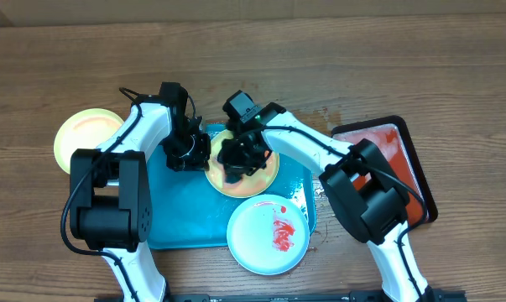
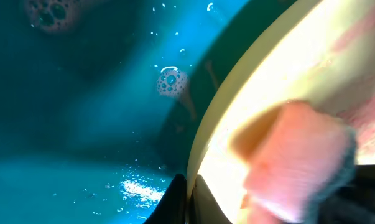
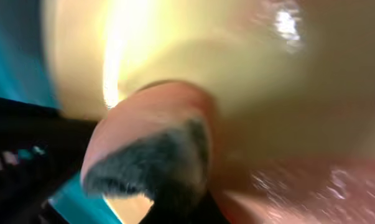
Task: Clean dirty plates on tray and stack at the side
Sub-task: 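Scrub the yellow plate with the sponge in the right gripper, left gripper holding rim, then return the sponge with the right gripper to the black water tray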
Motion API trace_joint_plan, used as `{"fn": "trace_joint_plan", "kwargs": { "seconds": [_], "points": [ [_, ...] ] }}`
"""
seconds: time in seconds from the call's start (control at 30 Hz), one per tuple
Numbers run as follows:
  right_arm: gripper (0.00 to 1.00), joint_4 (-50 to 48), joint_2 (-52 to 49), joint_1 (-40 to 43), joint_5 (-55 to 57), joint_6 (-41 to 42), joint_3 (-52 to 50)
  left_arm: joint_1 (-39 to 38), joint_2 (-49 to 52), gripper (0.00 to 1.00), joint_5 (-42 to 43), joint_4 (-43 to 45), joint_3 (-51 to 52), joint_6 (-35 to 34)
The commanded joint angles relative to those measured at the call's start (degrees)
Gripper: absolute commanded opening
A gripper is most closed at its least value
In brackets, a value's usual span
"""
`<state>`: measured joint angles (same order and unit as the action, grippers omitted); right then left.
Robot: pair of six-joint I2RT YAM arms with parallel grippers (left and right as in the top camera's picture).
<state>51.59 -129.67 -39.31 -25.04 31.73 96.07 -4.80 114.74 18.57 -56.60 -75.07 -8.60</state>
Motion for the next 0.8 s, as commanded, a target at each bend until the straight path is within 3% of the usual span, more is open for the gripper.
{"fn": "trace_joint_plan", "kwargs": {
  "seconds": [0.0,0.17,0.33,0.77],
  "points": [
    [0.04,6.73,-2.25,3.21,14.47,1.55,-1.92,0.26,-1.27,0.05,-1.16,-0.37,0.46,0.07],
    [0.04,11.91,-2.25,6.78,19.1,0.59,-1.92,0.26,-1.27,0.05,-1.16,-0.31,0.46,0.09],
    [0.04,9.18,-2.25,7.08,24.44,-1.7,-1.88,0.26,-1.27,0.05,-1.16,-0.33,0.46,0.07],
    [0.04,2.89,1.86,-0.72,26.51,-8.02,5.31,0.26,-1.27,0.05,-1.14,-0.46,0.46,0.04]
  ]
}}
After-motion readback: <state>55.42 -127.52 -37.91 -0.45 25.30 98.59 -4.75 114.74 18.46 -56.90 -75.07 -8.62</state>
